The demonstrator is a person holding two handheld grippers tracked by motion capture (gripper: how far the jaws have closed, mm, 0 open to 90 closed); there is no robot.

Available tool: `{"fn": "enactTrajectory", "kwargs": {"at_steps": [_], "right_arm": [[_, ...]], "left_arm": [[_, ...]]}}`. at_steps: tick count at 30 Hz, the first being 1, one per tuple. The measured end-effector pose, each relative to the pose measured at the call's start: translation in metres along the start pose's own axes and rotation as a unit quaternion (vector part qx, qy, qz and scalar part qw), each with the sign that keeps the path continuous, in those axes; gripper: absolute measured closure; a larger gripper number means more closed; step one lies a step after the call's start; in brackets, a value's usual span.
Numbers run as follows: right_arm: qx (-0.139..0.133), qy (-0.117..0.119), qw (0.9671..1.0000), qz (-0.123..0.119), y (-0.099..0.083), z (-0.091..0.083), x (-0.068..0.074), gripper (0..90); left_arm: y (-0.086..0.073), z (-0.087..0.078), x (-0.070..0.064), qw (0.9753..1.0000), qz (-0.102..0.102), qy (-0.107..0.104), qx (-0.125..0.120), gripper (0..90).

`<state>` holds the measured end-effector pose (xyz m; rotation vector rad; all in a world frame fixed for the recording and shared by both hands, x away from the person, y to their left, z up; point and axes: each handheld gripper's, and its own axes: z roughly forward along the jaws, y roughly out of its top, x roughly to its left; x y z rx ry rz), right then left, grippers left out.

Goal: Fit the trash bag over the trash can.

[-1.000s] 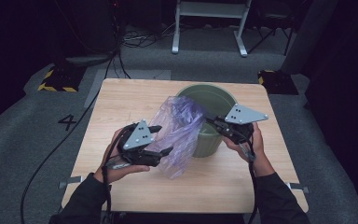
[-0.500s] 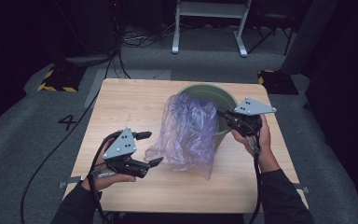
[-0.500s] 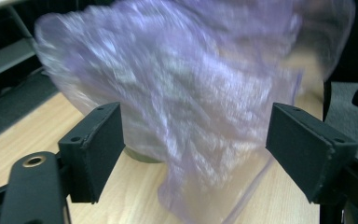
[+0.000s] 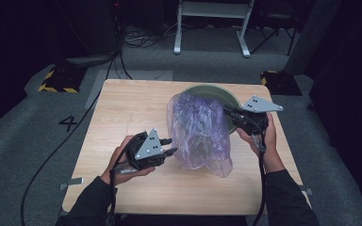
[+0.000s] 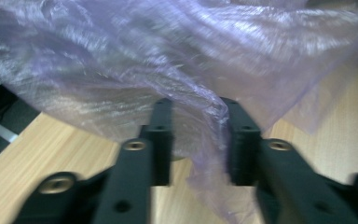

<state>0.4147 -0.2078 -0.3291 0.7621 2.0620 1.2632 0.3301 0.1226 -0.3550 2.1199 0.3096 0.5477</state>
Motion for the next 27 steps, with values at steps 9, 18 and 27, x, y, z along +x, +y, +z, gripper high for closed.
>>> {"fn": "enactTrajectory", "kwargs": {"at_steps": [9,18,27], "right_arm": [[-0.041,0.028,0.9988,0.002,0.001,-0.024,0.002,47.5],[-0.062,0.093,0.9929,-0.040,0.000,-0.069,0.034,29.9],[-0.053,0.078,0.9951,-0.032,-0.012,-0.101,0.058,27.0]], "left_arm": [[0.002,0.003,0.006,0.9997,0.003,0.000,-0.025,89.3],[0.003,0.003,0.006,0.9997,0.000,0.006,-0.024,89.4],[0.002,0.003,0.007,0.9996,-0.007,0.003,-0.028,89.5]]}}
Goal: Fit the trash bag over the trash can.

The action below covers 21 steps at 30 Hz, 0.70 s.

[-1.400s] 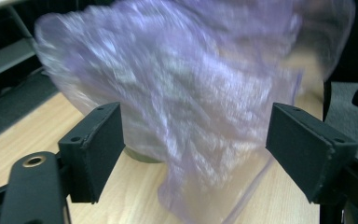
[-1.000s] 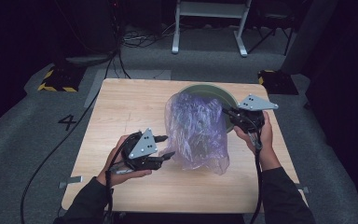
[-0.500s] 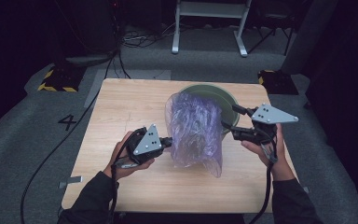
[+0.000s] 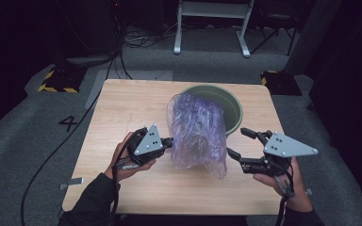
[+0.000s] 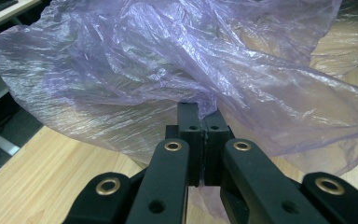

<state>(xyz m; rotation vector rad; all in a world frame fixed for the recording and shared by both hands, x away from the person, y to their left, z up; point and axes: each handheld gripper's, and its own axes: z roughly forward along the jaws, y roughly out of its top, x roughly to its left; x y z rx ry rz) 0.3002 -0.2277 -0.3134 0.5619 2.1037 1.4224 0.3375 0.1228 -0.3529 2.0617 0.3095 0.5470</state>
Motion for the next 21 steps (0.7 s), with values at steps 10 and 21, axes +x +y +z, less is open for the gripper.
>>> {"fn": "enactTrajectory", "kwargs": {"at_steps": [10,21], "right_arm": [[-0.006,0.043,0.9985,-0.033,-0.015,-0.009,0.037,22.0],[-0.020,0.046,0.9969,-0.060,-0.010,-0.017,0.057,22.0]], "left_arm": [[0.000,0.001,-0.001,1.0000,-0.003,-0.003,-0.003,89.5],[0.000,0.001,0.000,1.0000,-0.008,-0.005,-0.001,89.5]]}}
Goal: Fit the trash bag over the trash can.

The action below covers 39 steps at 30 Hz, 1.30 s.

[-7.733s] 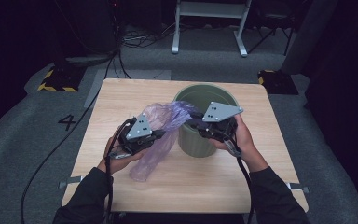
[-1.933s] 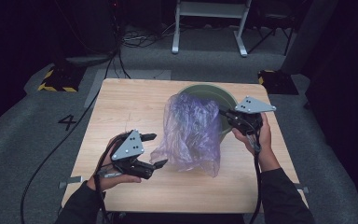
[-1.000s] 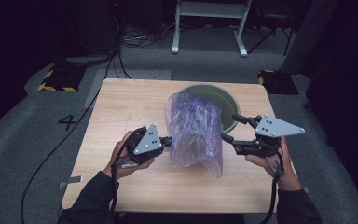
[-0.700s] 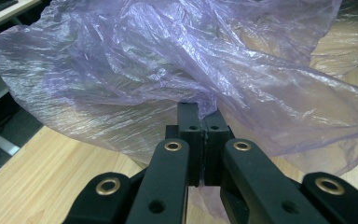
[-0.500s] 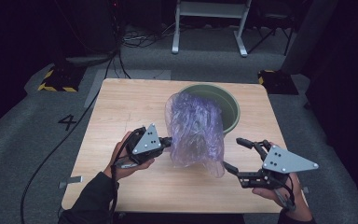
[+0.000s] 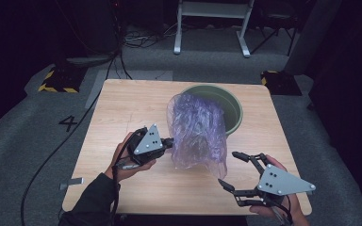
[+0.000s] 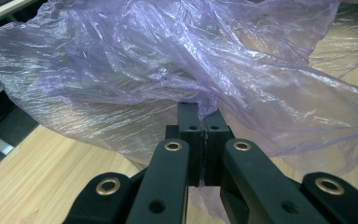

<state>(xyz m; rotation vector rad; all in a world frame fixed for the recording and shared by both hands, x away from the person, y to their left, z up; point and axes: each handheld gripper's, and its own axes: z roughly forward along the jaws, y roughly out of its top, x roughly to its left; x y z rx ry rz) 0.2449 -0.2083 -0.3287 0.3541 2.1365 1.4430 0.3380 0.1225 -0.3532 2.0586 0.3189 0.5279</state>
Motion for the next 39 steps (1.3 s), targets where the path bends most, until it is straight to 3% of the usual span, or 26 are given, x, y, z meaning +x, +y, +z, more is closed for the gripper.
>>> {"fn": "enactTrajectory", "kwargs": {"at_steps": [3,5,8,10,11,12,15,17,19,20,21,24,25,30,33,34,35,38,39], "right_arm": [[0.011,-0.008,0.9999,0.001,0.000,0.004,-0.001,23.7],[0.024,-0.022,0.9994,0.004,-0.002,0.011,-0.004,30.6],[0.040,-0.037,0.9985,0.001,-0.006,0.020,-0.009,52.9],[0.045,-0.053,0.9976,0.003,-0.011,0.023,-0.017,75.9],[0.045,-0.053,0.9976,0.003,-0.011,0.023,-0.017,75.9],[0.036,-0.064,0.9972,0.013,-0.014,0.022,-0.025,85.2],[0.021,-0.082,0.9959,0.034,-0.020,0.018,-0.036,90.0],[0.019,-0.092,0.9948,0.039,-0.022,0.017,-0.039,90.0],[0.016,-0.116,0.9918,0.051,-0.027,0.014,-0.049,90.0],[0.013,-0.134,0.9888,0.065,-0.031,0.012,-0.057,90.0],[0.013,-0.134,0.9888,0.065,-0.031,0.012,-0.057,90.0],[0.018,-0.160,0.9829,0.089,-0.039,0.011,-0.071,90.0],[0.029,-0.179,0.9790,0.093,-0.043,0.012,-0.081,90.0],[0.040,-0.189,0.9745,0.114,-0.052,0.013,-0.100,87.4],[0.046,-0.185,0.9746,0.117,-0.056,0.015,-0.104,62.8],[0.049,-0.184,0.9758,0.107,-0.056,0.015,-0.103,54.5],[0.051,-0.176,0.9797,0.081,-0.054,0.014,-0.095,40.0],[0.047,-0.178,0.9813,0.057,-0.052,0.010,-0.086,29.4],[0.042,-0.178,0.9825,0.035,-0.048,0.005,-0.077,24.4]], "left_arm": [[0.001,-0.001,0.000,1.0000,-0.001,-0.002,-0.003,89.5],[0.002,-0.002,0.001,1.0000,0.001,-0.005,-0.005,89.5],[0.002,-0.003,0.002,1.0000,0.001,-0.004,-0.008,89.4],[0.002,-0.005,0.004,0.9999,-0.003,-0.003,-0.014,89.4],[0.002,-0.007,0.005,0.9998,-0.006,-0.001,-0.018,89.4],[0.002,-0.010,0.008,0.9994,-0.012,0.002,-0.031,89.4],[0.001,-0.014,0.012,0.9991,-0.019,0.008,-0.038,89.4],[0.000,-0.017,0.016,0.9985,-0.028,0.014,-0.045,89.4],[-0.002,-0.018,0.021,0.9980,-0.036,0.020,-0.049,89.4],[-0.003,-0.019,0.023,0.9977,-0.040,0.023,-0.049,89.4],[-0.003,-0.019,0.025,0.9976,-0.041,0.028,-0.048,89.4],[-0.004,-0.017,0.032,0.9977,-0.044,0.039,-0.034,89.4],[-0.004,-0.015,0.037,0.9973,-0.049,0.046,-0.029,89.4],[-0.002,-0.011,0.047,0.9964,-0.062,0.052,-0.026,89.4],[-0.001,-0.008,0.048,0.9961,-0.069,0.046,-0.029,89.4],[-0.001,-0.007,0.046,0.9963,-0.068,0.043,-0.029,89.4],[0.001,-0.006,0.042,0.9967,-0.064,0.038,-0.032,89.3],[0.003,-0.006,0.037,0.9973,-0.056,0.037,-0.030,88.9],[0.004,-0.007,0.035,0.9976,-0.051,0.035,-0.029,88.3]]}}
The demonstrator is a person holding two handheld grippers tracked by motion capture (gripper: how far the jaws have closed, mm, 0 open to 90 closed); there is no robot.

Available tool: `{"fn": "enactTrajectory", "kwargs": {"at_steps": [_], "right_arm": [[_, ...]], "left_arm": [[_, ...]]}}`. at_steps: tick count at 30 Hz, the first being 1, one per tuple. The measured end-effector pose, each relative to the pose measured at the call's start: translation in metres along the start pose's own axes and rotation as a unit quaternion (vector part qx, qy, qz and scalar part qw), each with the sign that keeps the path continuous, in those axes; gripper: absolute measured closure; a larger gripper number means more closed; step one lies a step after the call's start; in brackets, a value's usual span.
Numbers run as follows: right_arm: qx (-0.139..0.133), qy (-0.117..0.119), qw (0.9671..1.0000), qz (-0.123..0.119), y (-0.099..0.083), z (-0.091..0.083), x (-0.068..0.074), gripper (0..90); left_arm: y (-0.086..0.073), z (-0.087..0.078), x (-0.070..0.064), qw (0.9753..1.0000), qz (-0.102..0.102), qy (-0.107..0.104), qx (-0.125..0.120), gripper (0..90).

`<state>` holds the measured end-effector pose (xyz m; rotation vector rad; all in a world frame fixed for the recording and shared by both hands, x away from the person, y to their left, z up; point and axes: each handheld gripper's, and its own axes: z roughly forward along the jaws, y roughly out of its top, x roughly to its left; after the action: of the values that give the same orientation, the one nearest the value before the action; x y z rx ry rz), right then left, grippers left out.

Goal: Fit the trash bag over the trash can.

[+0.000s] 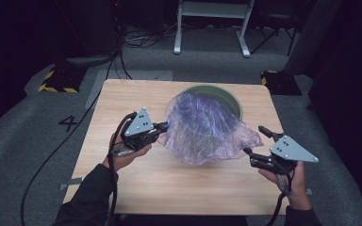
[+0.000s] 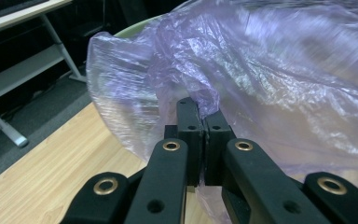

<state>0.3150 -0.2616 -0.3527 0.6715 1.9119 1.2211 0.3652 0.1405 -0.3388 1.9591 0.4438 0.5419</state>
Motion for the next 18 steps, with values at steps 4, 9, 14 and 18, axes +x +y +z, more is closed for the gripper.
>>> {"fn": "enactTrajectory", "kwargs": {"at_steps": [4,9,14,18], "right_arm": [[-0.021,0.014,0.9993,-0.029,0.005,-0.012,0.007,23.5],[-0.033,-0.016,0.9967,-0.072,0.022,-0.020,0.012,29.6],[-0.038,-0.009,0.9944,-0.098,0.031,-0.009,0.003,69.4],[-0.036,-0.005,0.9976,-0.059,0.033,0.006,-0.014,85.5]], "left_arm": [[0.003,-0.003,-0.006,1.0000,0.008,-0.002,0.001,87.9],[0.006,-0.005,-0.003,1.0000,0.006,0.003,-0.002,86.4],[0.007,0.002,0.006,0.9999,-0.010,0.013,0.005,85.0],[0.006,0.009,0.015,0.9994,-0.016,0.024,0.020,85.0]]}}
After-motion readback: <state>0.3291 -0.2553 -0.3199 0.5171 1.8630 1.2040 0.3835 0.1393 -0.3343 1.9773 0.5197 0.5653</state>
